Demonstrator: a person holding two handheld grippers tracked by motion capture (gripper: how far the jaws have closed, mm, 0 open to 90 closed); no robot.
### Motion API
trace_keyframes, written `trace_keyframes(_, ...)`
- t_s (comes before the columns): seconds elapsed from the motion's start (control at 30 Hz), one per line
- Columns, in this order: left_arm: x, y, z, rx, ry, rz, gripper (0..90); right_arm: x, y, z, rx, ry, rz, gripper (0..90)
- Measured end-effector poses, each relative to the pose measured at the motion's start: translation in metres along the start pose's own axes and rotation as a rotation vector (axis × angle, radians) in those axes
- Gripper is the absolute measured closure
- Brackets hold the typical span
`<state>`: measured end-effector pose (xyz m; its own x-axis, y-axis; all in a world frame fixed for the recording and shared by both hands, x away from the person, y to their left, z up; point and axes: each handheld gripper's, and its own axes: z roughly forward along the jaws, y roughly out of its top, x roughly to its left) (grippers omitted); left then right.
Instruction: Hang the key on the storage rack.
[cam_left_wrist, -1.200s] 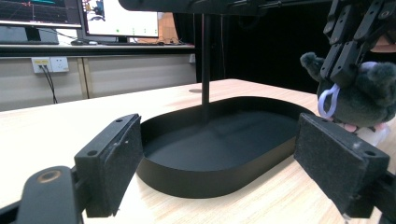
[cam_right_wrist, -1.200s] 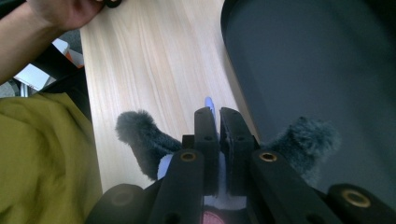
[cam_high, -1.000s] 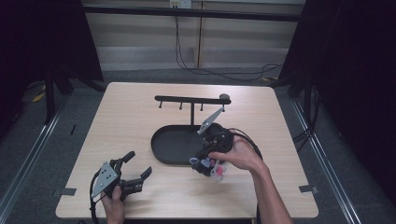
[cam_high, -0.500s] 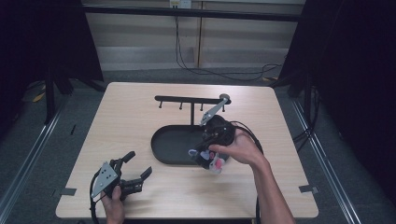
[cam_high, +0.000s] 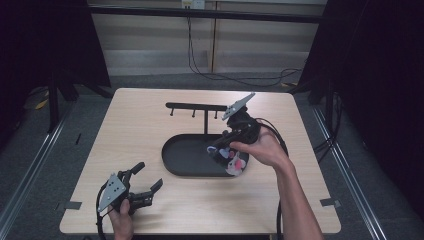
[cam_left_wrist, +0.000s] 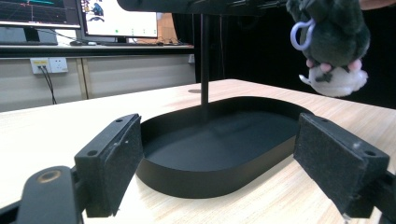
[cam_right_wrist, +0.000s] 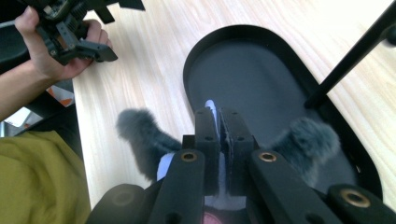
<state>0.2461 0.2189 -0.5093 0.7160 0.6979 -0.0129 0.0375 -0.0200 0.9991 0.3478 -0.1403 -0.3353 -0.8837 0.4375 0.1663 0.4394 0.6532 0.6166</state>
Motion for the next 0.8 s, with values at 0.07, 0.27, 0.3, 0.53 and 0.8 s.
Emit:
trace_keyframes(0.07, 0.0, 0.0, 0.0, 0.001, -0.001, 0.0, 15.5, -0.002, 0.004, -0.003, -0.003, -0.001, -0.005, 87.2)
trace_keyframes(0.27, 0.001, 0.0, -0.001, 0.005, -0.001, -0.001, 15.5, -0.009, 0.017, -0.017, -0.017, -0.015, -0.007, 87.2)
trace_keyframes(0.3, 0.0, 0.0, -0.001, 0.005, -0.001, 0.0, 15.5, -0.01, 0.018, -0.02, -0.033, -0.026, -0.01, 87.2)
trace_keyframes(0.53, 0.0, 0.0, 0.0, -0.002, 0.001, -0.003, 15.5, -0.024, 0.02, -0.026, -0.027, -0.034, 0.025, 87.2)
trace_keyframes(0.8, 0.0, 0.0, 0.0, -0.001, 0.003, -0.002, 15.5, -0.03, 0.024, -0.029, 0.009, -0.046, 0.042, 87.2)
